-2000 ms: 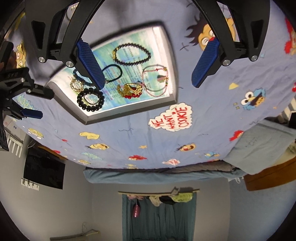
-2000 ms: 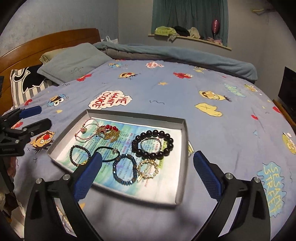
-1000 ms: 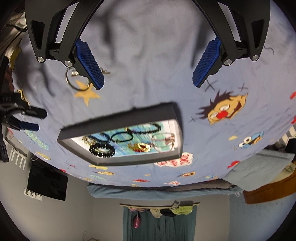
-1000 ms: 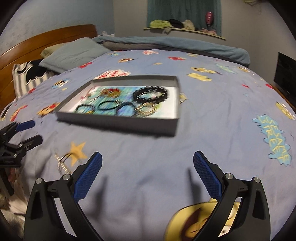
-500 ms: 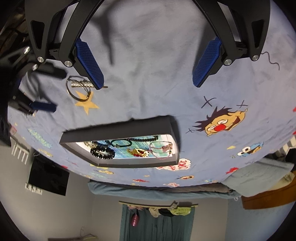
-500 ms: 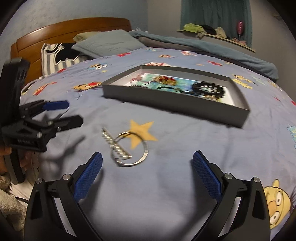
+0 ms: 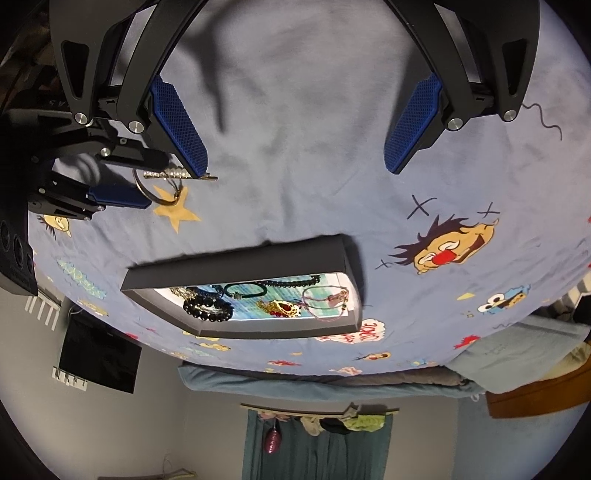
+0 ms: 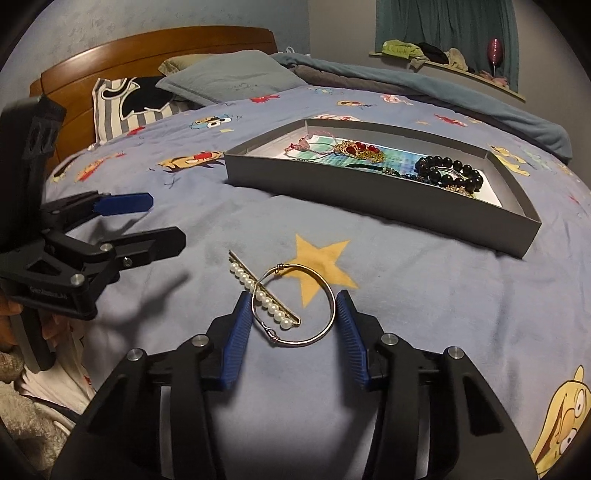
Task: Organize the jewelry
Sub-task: 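Grasp pearl hair pin with left tool while right tool grasps second silver hoop, then carry pearl pin with left tool while right tool carries hoop, release both in box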
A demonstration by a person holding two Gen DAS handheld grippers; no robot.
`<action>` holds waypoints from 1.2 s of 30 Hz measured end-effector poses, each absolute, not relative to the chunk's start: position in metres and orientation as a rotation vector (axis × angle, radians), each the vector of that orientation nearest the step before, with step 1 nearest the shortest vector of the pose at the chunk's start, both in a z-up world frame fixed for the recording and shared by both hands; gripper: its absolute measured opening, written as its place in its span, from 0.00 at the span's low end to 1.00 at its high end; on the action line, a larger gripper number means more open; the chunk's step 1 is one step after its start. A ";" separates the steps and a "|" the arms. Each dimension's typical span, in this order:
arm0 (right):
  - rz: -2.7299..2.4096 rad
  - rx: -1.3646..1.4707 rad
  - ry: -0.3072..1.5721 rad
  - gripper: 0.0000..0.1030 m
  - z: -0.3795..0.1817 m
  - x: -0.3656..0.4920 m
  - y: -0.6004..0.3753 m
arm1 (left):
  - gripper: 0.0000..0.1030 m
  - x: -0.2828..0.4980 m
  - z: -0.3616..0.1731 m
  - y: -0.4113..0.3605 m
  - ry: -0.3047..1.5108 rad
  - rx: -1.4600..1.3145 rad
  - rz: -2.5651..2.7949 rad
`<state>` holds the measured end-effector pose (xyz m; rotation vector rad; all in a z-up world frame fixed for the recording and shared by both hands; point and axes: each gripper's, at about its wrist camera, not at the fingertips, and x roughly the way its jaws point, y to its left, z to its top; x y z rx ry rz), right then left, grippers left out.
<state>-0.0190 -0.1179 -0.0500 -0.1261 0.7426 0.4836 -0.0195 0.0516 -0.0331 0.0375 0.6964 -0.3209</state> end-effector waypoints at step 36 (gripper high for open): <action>0.328 -0.046 0.704 0.45 -0.039 -0.022 -0.192 | 0.66 -0.033 -0.057 -0.040 0.656 0.142 -0.421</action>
